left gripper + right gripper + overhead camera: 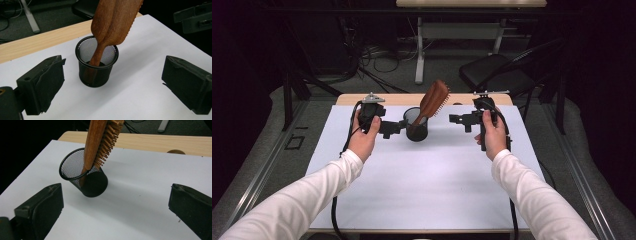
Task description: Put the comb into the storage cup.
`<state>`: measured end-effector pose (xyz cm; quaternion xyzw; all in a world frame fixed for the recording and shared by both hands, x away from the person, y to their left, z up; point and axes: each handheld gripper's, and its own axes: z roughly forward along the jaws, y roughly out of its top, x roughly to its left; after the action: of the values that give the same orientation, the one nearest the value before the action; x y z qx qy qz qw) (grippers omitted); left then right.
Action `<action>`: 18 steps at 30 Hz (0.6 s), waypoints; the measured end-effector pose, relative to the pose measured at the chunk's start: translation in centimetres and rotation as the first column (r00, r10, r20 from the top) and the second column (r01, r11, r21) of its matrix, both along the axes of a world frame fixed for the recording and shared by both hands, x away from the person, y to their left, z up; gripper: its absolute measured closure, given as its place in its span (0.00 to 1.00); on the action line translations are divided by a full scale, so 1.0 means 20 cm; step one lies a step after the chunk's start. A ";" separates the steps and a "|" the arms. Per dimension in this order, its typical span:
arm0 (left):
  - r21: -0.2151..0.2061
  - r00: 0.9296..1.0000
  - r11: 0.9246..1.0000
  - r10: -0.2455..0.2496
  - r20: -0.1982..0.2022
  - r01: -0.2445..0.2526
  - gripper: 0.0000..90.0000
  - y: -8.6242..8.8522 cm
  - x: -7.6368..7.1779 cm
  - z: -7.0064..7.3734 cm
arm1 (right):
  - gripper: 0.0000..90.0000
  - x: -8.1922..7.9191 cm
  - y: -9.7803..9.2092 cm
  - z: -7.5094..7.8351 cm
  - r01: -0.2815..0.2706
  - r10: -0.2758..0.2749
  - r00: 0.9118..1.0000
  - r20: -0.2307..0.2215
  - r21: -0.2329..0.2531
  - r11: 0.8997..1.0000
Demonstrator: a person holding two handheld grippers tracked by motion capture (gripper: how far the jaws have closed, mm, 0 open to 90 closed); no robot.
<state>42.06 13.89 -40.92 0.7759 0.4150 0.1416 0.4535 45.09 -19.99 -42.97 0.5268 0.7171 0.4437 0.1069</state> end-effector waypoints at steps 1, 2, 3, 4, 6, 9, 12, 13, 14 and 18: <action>-0.001 1.000 1.000 0.000 -0.002 0.000 0.05 0.00 0.00 0.00 | 0.00 -0.01 0.00 0.00 -0.003 0.003 1.000 0.003 -0.002 1.000; 0.000 1.000 1.000 0.000 0.001 0.000 0.05 0.01 0.00 0.01 | 0.00 -0.02 -0.01 0.00 -0.005 0.005 1.000 0.005 0.000 1.000; 0.000 1.000 1.000 0.000 0.002 0.000 0.05 0.01 0.00 0.01 | 0.00 -0.02 -0.01 0.00 -0.010 0.010 1.000 0.008 0.001 1.000; -0.001 1.000 1.000 0.002 0.003 -0.002 0.05 0.01 0.00 0.01 | 0.00 -0.03 -0.01 0.00 -0.011 0.011 1.000 0.006 0.003 1.000; -0.001 1.000 1.000 0.001 0.001 -0.001 0.05 0.02 0.00 0.01 | 0.00 -0.05 -0.01 0.00 -0.019 0.018 1.000 0.007 0.004 1.000; -0.002 1.000 1.000 0.000 0.003 0.000 0.05 0.02 -0.01 0.02 | 0.00 -0.08 -0.03 0.00 -0.028 0.028 1.000 0.009 0.006 1.000; -0.002 1.000 1.000 -0.005 0.003 0.005 0.05 0.02 -0.01 0.02 | 0.00 -0.10 -0.04 -0.01 -0.033 0.033 0.999 0.009 0.000 0.999; -0.003 1.000 1.000 -0.006 0.003 0.006 0.05 0.03 -0.01 0.02 | 0.00 -0.10 -0.05 -0.01 -0.034 0.034 0.999 0.008 0.002 0.999; -0.003 1.000 1.000 -0.004 0.004 0.004 0.05 0.03 -0.01 0.02 | 0.00 -0.11 -0.06 -0.01 -0.032 0.032 0.999 0.007 0.005 0.999; -0.005 1.000 1.000 -0.015 0.004 0.015 0.05 0.03 -0.02 0.03 | 0.00 -0.14 -0.09 -0.01 -0.027 0.027 1.000 0.010 0.013 1.000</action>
<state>41.67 14.49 -40.32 0.7776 0.4085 0.1388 0.4574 42.37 -21.86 -43.26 0.5158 0.7206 0.4522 0.1009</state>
